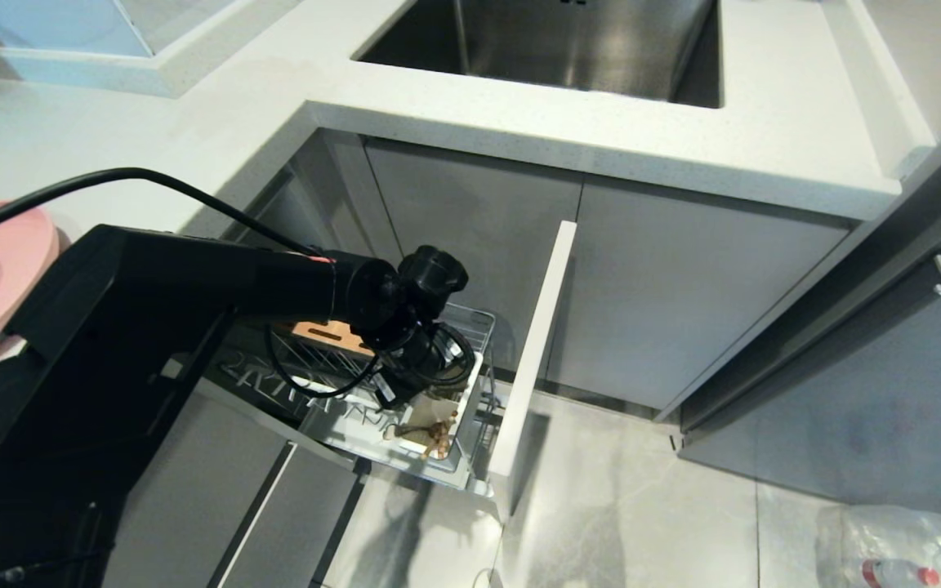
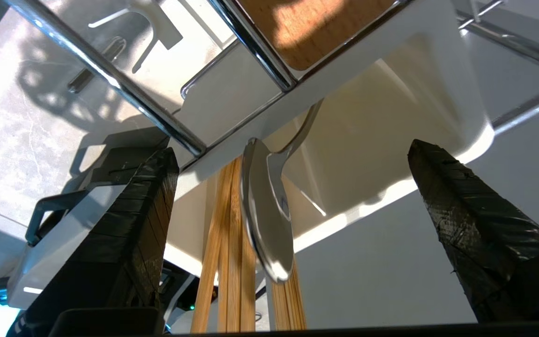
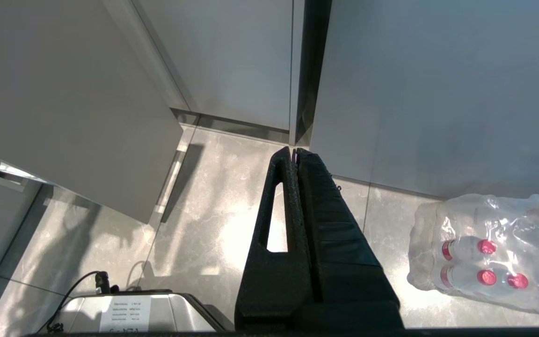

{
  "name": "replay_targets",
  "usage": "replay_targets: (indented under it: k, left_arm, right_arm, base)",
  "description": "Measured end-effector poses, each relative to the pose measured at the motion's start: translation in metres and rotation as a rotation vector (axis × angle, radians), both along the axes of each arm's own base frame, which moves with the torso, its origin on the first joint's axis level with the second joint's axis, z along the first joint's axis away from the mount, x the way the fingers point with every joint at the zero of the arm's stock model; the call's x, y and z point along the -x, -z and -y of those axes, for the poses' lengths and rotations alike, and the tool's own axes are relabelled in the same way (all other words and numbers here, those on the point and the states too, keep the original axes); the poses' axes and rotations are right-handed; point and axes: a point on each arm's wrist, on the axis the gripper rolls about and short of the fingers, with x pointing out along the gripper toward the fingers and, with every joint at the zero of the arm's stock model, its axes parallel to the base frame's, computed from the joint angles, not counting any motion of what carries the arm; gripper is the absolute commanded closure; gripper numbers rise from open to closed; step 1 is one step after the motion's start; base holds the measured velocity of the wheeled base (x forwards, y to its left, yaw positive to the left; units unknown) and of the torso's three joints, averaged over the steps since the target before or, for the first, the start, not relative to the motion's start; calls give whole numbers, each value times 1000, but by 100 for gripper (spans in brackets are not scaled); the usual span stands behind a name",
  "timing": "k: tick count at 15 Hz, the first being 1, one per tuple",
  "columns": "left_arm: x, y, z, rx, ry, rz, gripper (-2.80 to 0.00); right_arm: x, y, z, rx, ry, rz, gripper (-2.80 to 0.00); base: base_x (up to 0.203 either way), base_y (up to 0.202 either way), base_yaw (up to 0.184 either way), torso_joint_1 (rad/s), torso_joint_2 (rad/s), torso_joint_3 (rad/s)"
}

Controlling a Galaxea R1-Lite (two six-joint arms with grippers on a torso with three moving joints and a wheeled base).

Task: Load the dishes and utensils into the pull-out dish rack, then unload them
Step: Take the spoon out of the cupboard

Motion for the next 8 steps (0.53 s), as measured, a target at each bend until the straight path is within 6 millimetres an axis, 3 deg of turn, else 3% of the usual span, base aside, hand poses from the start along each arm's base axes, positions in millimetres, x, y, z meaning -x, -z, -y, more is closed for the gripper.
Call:
replay_targets:
  k: [3, 4, 8]
  left_arm:
    - [-1, 2, 1, -4, 2, -4, -280]
    - [-1, 2, 1, -7, 2, -3, 0]
    - [-1, 4, 0, -15, 1, -12, 0]
  right_arm:
    - [0, 0, 0, 0, 0, 0, 0]
    - [0, 0, 0, 0, 0, 0, 0]
    - [0, 0, 0, 0, 0, 0, 0]
  base:
    - [0, 0, 0, 0, 0, 0]
    - [0, 0, 0, 0, 0, 0]
    - [0, 0, 0, 0, 0, 0]
